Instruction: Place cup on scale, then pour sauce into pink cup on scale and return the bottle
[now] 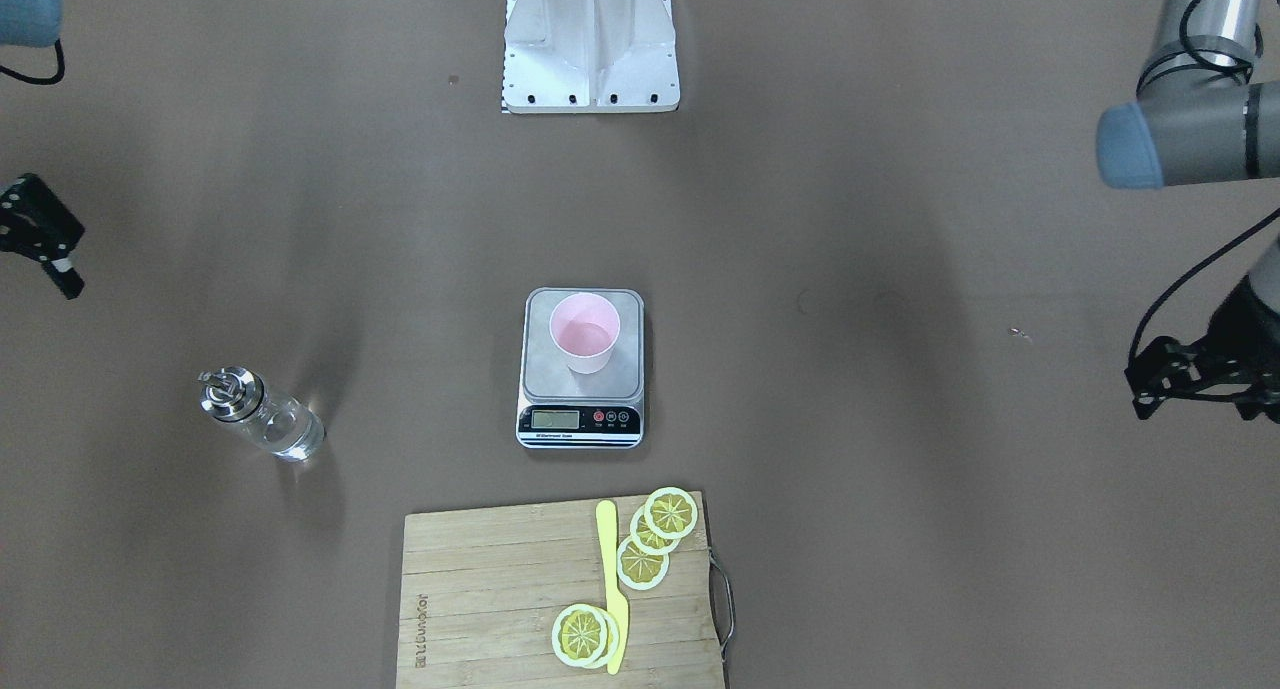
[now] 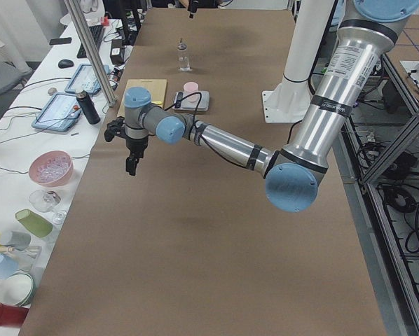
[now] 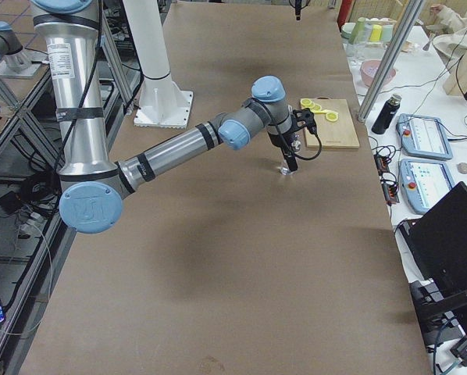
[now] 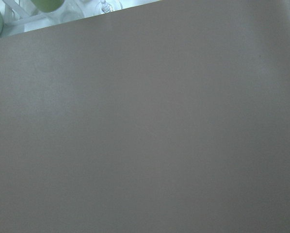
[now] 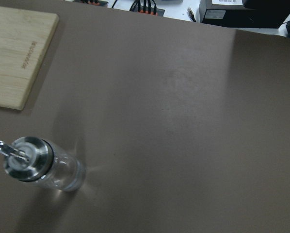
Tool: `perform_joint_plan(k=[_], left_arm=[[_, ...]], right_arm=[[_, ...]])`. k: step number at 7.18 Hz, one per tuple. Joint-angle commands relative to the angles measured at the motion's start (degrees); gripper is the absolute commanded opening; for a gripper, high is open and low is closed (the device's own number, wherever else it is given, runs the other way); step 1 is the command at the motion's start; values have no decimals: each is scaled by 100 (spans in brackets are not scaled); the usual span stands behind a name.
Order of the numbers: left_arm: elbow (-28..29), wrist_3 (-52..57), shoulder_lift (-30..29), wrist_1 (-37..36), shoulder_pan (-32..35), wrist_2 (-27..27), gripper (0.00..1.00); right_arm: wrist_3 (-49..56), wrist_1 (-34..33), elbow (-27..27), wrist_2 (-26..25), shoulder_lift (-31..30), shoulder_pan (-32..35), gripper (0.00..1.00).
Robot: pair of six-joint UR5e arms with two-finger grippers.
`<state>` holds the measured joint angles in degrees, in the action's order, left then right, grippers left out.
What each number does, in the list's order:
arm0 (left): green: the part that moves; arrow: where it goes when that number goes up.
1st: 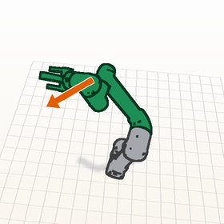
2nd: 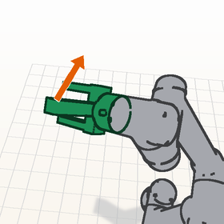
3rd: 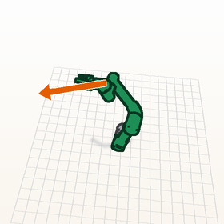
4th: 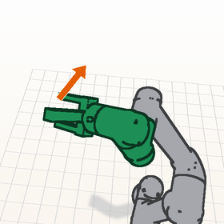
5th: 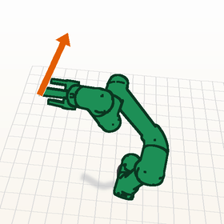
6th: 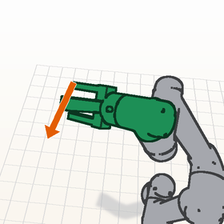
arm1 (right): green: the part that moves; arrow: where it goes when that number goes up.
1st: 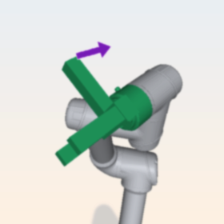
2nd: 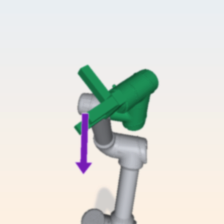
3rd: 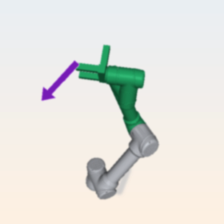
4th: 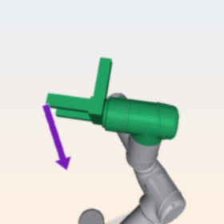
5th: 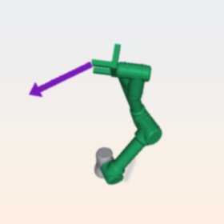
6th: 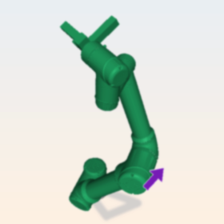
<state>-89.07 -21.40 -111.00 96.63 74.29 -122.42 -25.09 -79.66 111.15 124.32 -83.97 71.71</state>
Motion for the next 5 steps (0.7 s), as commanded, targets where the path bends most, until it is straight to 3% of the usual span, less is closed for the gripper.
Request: perform_joint_plan(k=[1, 3, 5], left_arm=[[352, 1404, 175, -242, 846, -238, 99], [856, 1902, 349, -128, 1272, 23, 99], [883, 1868, 342, -336, 1482, -52, 99]], right_arm=[[978, -1217, -417, 592, 136, 814, 100], [3681, -1605, -1283, 620, -84, 1413, 100], [4030, -1632, -1823, 733, -102, 1591, 100]])
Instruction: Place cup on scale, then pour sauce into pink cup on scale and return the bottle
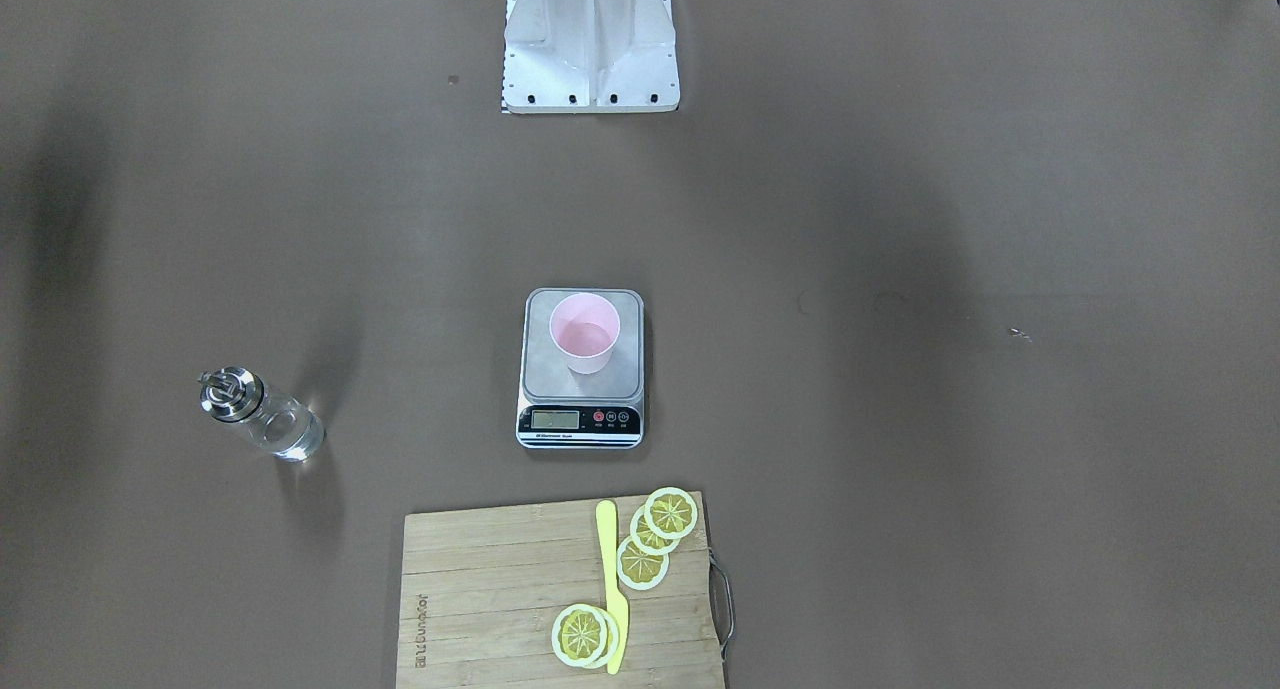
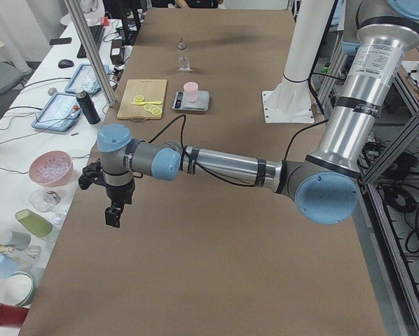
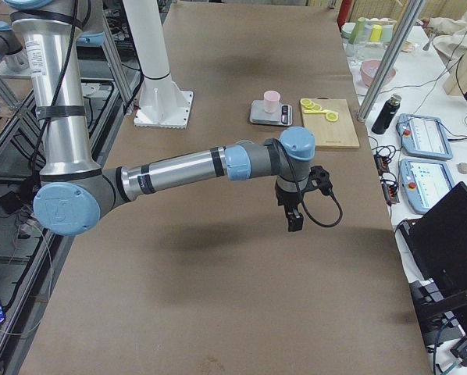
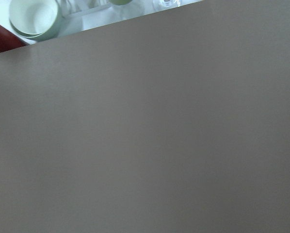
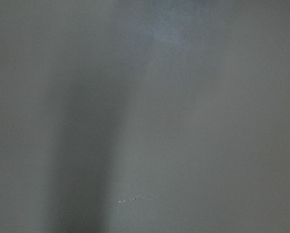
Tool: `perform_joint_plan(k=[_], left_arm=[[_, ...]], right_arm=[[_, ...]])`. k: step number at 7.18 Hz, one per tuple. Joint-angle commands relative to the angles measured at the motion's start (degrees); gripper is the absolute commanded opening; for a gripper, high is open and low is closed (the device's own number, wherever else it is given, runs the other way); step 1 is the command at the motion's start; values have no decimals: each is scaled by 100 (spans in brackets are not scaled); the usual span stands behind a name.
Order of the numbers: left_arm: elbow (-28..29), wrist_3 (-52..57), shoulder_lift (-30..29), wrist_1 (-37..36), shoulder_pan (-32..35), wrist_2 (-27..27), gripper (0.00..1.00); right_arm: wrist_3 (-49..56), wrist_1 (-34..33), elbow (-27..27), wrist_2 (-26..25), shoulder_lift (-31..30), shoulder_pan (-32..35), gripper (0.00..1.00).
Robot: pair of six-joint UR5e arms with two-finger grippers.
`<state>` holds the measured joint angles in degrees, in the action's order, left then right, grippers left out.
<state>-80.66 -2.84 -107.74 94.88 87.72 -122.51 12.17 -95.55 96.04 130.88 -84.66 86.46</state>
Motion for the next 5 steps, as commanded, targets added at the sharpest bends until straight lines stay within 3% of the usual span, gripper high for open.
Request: perform_joint_plan(k=[1, 5], left_arm=[[16, 20, -45, -763, 192, -558, 99], [-37, 108, 472, -875, 472, -730, 99]], right_arm=[[-36, -33, -314, 130, -111, 160, 100], [-549, 11, -270, 403, -480, 503, 100]])
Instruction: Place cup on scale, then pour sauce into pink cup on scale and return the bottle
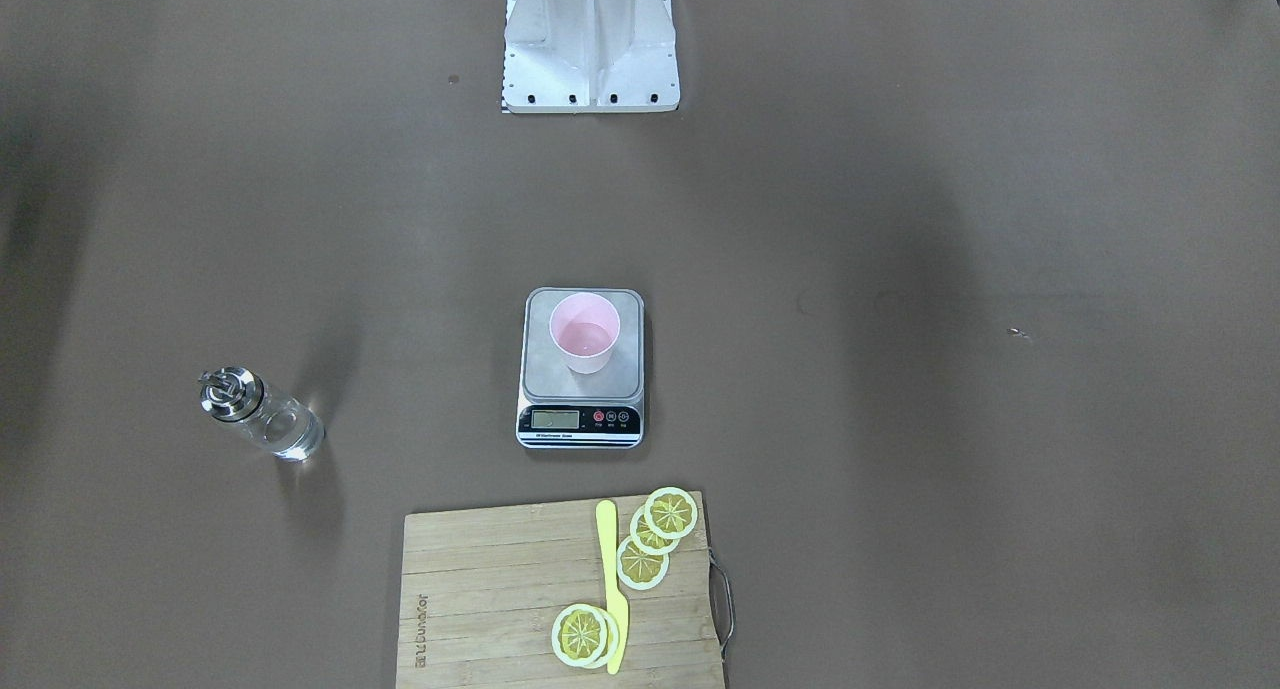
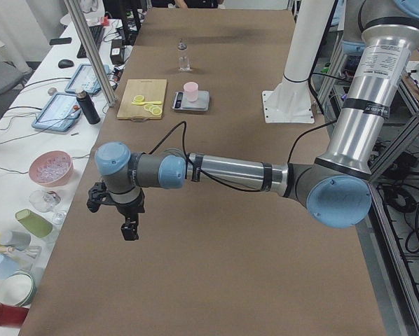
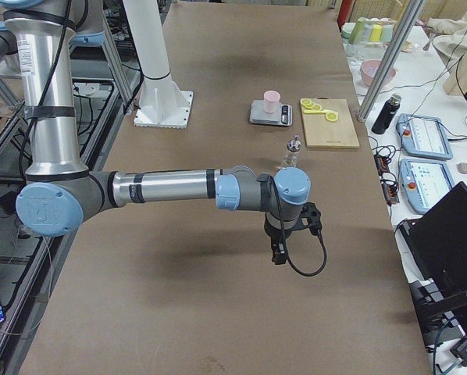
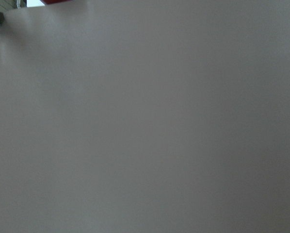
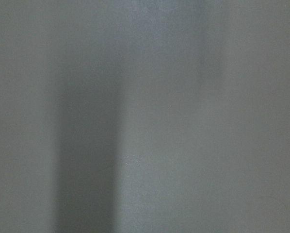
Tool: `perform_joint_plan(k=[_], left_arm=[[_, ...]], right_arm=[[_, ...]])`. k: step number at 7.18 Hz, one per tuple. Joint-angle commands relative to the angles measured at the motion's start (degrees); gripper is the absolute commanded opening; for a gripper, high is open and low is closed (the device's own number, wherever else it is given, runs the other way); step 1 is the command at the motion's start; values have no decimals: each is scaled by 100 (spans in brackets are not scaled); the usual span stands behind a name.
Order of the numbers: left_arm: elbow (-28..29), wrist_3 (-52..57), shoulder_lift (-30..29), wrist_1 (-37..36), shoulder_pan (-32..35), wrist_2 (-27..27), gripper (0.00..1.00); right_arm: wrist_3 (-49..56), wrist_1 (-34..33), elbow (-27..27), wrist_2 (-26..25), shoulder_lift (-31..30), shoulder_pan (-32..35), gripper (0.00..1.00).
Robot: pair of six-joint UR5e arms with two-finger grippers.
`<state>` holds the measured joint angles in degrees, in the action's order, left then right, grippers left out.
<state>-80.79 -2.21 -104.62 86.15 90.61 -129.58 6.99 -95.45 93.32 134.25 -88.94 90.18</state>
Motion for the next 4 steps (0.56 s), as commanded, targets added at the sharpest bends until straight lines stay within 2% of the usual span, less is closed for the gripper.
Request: perform_joint_plan(k=[1, 4], left_arm=[[-24, 45, 239, 7, 237, -23, 99], [-33, 36, 258, -37, 317, -14, 99]], right_arm=[[-40, -9, 2, 58, -62, 235, 100], [-40, -9, 2, 66, -124, 421, 100]])
